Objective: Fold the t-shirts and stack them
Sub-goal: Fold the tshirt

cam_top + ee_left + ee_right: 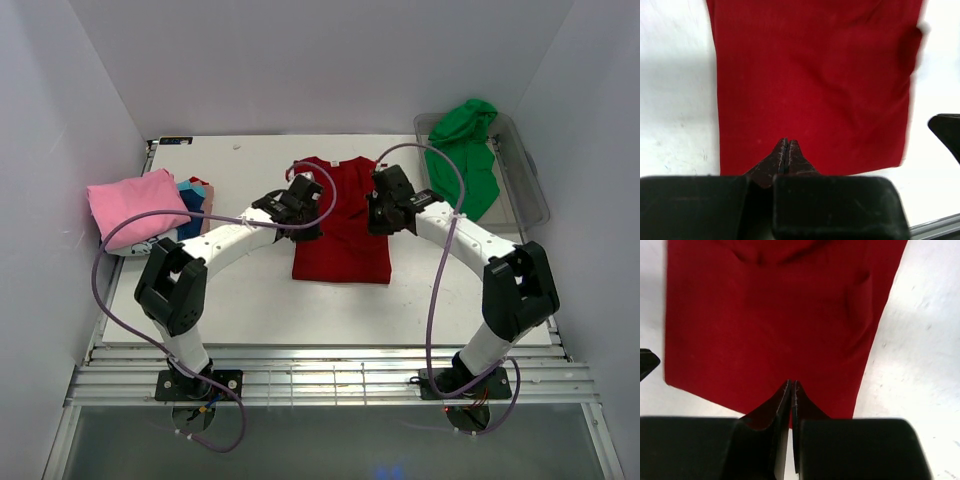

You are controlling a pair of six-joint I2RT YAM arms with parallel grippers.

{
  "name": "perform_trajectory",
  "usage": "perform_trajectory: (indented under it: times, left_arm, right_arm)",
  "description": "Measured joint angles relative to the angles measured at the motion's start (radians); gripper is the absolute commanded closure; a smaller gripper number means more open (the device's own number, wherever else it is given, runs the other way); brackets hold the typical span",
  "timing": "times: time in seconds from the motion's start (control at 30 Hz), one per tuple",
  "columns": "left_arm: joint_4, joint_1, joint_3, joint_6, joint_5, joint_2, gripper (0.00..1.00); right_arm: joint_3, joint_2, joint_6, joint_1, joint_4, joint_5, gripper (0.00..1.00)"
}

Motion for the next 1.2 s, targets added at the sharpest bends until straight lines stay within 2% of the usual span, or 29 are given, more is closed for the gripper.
perform_trajectory:
  times: [0.03, 0.07, 0.1, 0.13, 0.17, 0.2, 0.27, 0.37, 0.63, 1.2]
  left_arm:
    - [-0.002, -0.007, -0.025, -0.002, 0.015, 0.018, 0.82]
    - [-0.003, -0.010, -0.045, -0.001, 0.024, 0.033, 0.70]
    - [-0.007, -0.011, -0.062, -0.002, 0.031, 0.046, 0.59]
    - [-0.015, -0.011, -0.076, -0.002, 0.033, 0.055, 0.34]
    - [-0.020, -0.010, -0.089, 0.000, 0.034, 0.064, 0.24]
    - [-0.021, -0.009, -0.104, -0.002, 0.037, 0.067, 0.17]
    - [-0.028, -0.008, -0.131, -0.007, 0.037, 0.066, 0.06]
    - [-0.029, -0.006, -0.158, -0.011, 0.032, 0.064, 0.02]
    - [0.003, -0.006, -0.224, -0.018, 0.053, 0.059, 0.02]
    - [0.079, 0.007, -0.220, -0.006, 0.079, 0.083, 0.02]
  right_arm:
    - [-0.023, 0.014, 0.012, 0.000, -0.006, -0.017, 0.84]
    - [-0.042, 0.027, 0.023, 0.001, -0.014, -0.030, 0.66]
    - [-0.061, 0.035, 0.037, 0.002, -0.018, -0.040, 0.58]
    - [-0.077, 0.038, 0.046, 0.002, -0.023, -0.048, 0.49]
    - [-0.094, 0.038, 0.053, 0.003, -0.026, -0.057, 0.37]
    - [-0.110, 0.036, 0.061, 0.003, -0.027, -0.061, 0.32]
    - [-0.150, 0.023, 0.071, 0.003, -0.027, -0.066, 0.27]
    - [-0.206, -0.012, 0.076, 0.004, -0.030, -0.062, 0.26]
    - [-0.315, -0.108, 0.100, 0.003, -0.020, -0.033, 0.26]
    - [-0.379, -0.043, 0.096, -0.024, 0.079, -0.011, 0.28]
